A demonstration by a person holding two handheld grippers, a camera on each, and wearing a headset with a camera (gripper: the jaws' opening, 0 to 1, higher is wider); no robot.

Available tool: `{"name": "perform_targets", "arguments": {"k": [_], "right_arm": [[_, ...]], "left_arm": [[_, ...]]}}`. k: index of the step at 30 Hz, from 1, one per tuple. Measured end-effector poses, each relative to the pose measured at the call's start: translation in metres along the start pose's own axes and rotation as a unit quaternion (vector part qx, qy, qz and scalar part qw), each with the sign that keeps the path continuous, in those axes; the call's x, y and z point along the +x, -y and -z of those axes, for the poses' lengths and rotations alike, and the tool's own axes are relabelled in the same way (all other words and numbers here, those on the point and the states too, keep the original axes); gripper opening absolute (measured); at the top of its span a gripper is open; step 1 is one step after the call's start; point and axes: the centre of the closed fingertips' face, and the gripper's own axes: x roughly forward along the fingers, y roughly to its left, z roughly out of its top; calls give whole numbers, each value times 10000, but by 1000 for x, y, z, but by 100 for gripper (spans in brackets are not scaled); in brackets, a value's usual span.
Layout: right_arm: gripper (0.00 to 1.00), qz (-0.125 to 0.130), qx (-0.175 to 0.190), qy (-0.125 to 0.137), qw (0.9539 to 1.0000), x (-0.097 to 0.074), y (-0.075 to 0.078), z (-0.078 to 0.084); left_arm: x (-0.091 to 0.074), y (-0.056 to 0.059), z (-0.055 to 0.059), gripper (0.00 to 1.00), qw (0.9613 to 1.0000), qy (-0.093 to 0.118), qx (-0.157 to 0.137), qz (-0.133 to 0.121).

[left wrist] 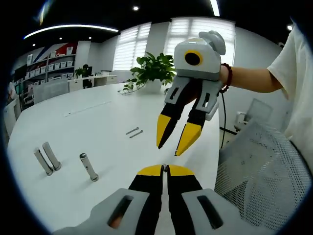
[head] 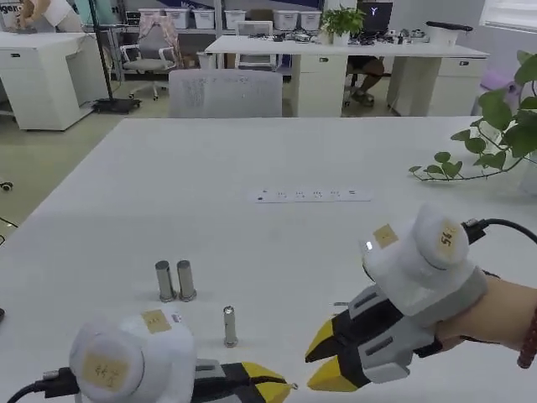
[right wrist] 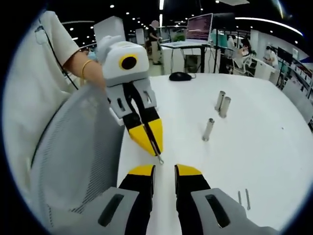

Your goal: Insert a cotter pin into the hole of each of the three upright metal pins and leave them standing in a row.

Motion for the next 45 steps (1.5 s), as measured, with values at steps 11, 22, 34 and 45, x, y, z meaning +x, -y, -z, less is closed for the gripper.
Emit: {"name": "perform_targets", "arguments": {"k": [11,22,34,45], "right_arm": [[18,-500,63,-7,9987,0,-15,6],[17,-1047,129,105,9944,0,-29,9],[13,-1518,97,50,9883,2,-45,13],[7,-1680,51,49,9858,2,-52,13]], "left_arm": [[1,15,-3,0,9975,-33,581,397],[-1,30,-6,0,9917,-22,989,820],[0,44,-7,0,9827,-30,1423,1187],[-2,49,-8,0,9799,-35,1518,1295]]}}
